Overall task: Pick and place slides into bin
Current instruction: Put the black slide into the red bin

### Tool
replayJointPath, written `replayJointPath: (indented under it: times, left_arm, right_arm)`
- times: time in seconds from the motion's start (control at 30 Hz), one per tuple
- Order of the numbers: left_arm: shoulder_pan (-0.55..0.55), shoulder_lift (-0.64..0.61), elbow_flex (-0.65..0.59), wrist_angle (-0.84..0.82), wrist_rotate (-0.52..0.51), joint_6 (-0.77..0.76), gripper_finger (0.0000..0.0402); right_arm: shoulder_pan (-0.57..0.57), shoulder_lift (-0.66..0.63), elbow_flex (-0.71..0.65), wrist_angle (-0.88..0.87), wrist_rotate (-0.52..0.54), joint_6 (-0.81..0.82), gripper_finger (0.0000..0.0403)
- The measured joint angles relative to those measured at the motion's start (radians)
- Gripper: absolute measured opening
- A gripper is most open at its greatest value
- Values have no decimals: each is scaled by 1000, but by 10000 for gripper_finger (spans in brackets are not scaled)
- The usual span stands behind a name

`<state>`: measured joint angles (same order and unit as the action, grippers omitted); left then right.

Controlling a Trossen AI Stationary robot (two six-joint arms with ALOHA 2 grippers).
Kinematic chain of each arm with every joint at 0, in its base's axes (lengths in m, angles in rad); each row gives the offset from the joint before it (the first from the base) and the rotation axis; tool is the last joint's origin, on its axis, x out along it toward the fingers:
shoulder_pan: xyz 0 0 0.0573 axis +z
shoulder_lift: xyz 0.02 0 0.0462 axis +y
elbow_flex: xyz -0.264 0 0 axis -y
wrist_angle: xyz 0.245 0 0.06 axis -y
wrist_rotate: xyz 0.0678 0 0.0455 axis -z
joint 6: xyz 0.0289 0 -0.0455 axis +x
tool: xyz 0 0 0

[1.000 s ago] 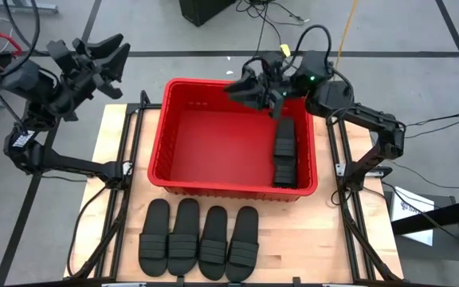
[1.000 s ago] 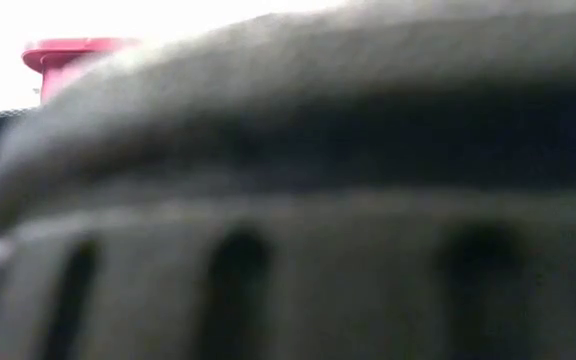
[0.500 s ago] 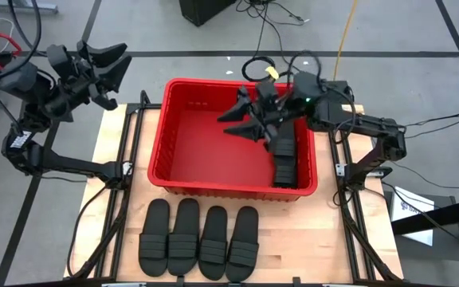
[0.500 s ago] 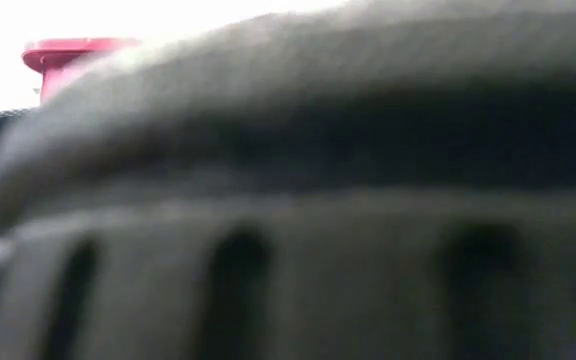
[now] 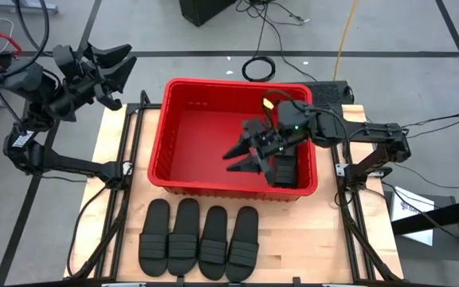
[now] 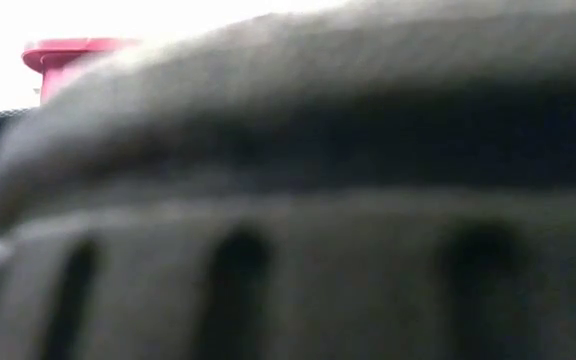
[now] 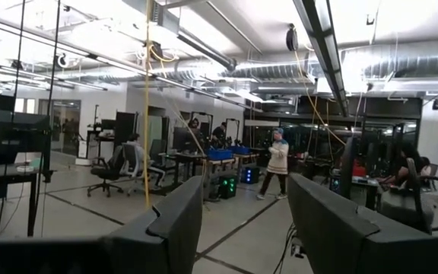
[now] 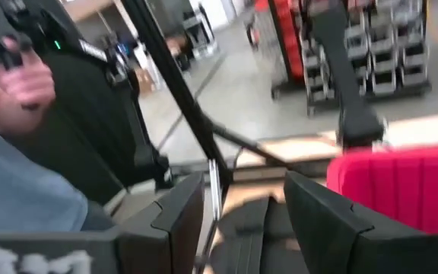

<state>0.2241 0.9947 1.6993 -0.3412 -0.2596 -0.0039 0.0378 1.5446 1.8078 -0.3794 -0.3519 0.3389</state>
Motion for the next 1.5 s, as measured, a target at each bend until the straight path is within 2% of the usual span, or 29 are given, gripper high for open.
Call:
replayJointPath:
  times: [0.23, 0.4, 0.5, 0.7, 1.0, 1.3, 1.5]
  left_arm:
    - [0, 0, 0, 2, -3, 22, 200]
    - [0, 0, 0, 2, -3, 26, 200]
    - [0, 5, 0, 2, -3, 27, 200]
    - [0, 14, 0, 2, -3, 32, 200]
    - [0, 20, 0, 2, -3, 22, 200]
    - [0, 20, 0, -2, -3, 89, 200]
    - [0, 20, 0, -8, 38, 53, 200]
  right_arm:
    - [86, 2, 0, -212, 69, 30, 173]
    - [135, 2, 0, -327, 157, 60, 173]
    - [156, 2, -10, -365, 169, 104, 173]
    - [219, 7, -128, -317, 167, 224, 173]
    - [308, 4, -351, -53, 166, 457, 173]
    - [405, 6, -532, 54, 164, 649, 173]
    - [428, 6, -604, 95, 164, 707, 173]
